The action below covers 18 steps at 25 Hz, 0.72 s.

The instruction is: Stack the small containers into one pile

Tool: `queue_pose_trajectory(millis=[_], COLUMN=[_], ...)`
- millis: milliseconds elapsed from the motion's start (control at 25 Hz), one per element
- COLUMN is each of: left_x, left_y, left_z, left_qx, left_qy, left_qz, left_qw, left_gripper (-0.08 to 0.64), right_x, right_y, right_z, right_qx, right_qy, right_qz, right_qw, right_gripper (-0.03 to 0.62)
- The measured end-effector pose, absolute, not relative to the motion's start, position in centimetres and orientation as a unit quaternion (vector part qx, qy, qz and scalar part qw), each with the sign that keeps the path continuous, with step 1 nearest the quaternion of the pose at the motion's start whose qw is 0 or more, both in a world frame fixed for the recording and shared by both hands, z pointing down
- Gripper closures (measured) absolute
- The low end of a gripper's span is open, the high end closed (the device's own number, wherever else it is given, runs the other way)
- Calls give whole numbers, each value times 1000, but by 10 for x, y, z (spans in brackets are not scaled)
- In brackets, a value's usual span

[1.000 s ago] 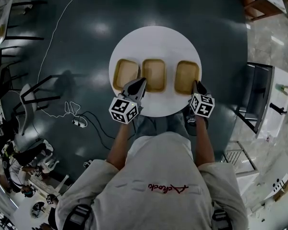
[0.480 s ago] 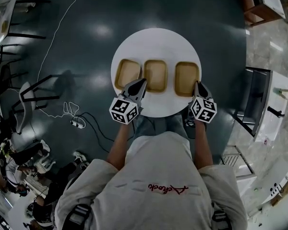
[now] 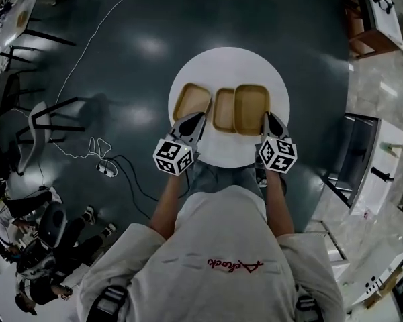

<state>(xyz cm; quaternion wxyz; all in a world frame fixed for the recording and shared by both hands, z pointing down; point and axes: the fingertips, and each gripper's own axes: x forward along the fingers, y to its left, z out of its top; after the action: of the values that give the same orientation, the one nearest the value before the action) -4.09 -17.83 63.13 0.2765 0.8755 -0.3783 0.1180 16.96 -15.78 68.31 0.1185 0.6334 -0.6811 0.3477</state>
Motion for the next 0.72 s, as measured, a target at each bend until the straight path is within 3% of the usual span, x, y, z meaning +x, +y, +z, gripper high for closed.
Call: queue_pose_trajectory(millis=[720], left_x=[-132], left_y=[-176], left_z=[644], left_qx=[851], left_qy=[-421], left_qz=[117], left_qw=[291], left_gripper=[549], right_x=[90], right_y=[-163], right_z=[733], right_qx=[630], right_qy=[-646], right_qz=[413], right_qw=[123], right_gripper=[560])
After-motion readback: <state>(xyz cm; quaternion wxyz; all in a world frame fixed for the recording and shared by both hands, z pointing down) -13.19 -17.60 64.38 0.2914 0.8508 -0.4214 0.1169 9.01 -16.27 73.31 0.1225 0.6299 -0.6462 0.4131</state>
